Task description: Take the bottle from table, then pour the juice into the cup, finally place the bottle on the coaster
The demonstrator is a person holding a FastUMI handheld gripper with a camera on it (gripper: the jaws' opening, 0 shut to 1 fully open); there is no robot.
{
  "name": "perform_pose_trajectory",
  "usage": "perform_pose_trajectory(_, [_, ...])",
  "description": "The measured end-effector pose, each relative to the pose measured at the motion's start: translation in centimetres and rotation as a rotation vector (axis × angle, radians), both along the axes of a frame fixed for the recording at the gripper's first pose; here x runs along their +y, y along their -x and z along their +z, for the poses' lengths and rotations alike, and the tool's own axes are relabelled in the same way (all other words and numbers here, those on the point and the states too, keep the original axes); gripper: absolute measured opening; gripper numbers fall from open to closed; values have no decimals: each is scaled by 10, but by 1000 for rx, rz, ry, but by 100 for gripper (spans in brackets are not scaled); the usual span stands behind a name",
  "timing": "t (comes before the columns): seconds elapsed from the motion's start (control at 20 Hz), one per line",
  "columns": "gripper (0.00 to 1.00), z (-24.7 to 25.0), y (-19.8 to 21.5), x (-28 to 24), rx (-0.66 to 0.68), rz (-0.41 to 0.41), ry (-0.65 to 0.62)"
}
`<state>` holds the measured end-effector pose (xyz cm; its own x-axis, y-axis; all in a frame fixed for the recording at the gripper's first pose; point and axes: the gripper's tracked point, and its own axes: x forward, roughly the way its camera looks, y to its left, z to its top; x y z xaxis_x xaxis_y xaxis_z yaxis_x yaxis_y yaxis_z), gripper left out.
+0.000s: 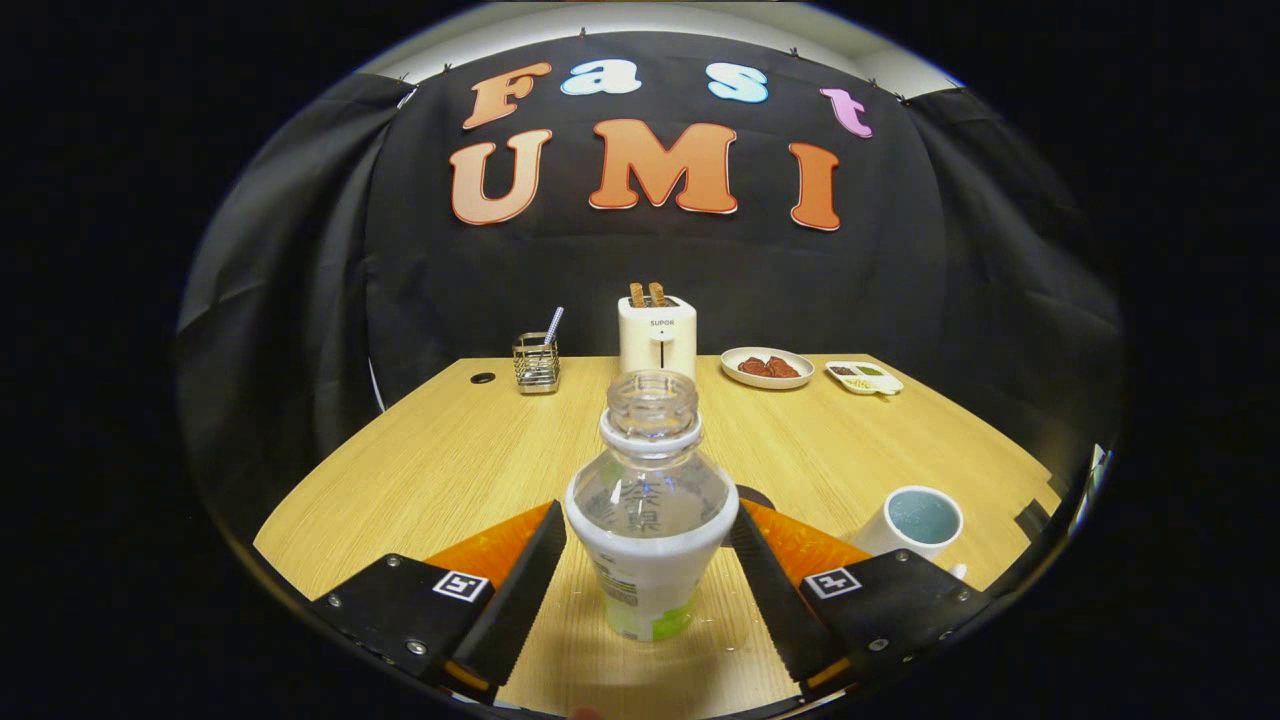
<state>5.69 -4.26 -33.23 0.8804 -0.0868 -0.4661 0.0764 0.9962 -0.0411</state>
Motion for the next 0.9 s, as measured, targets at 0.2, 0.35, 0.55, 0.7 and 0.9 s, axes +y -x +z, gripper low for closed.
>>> perform_pose_trajectory(0.2, [99,-19,-1,-2,28,-8,34])
perform_pose_trajectory(0.35, [92,-27,-1,-5,32,-13,50])
perform_pose_trajectory(0.55, [67,-28,-1,-7,22,-30,28])
perform_pose_trajectory(0.7, [55,-17,2,-11,-23,-39,34])
perform_pose_trajectory(0.9, [52,1,3,-9,-40,-78,-73])
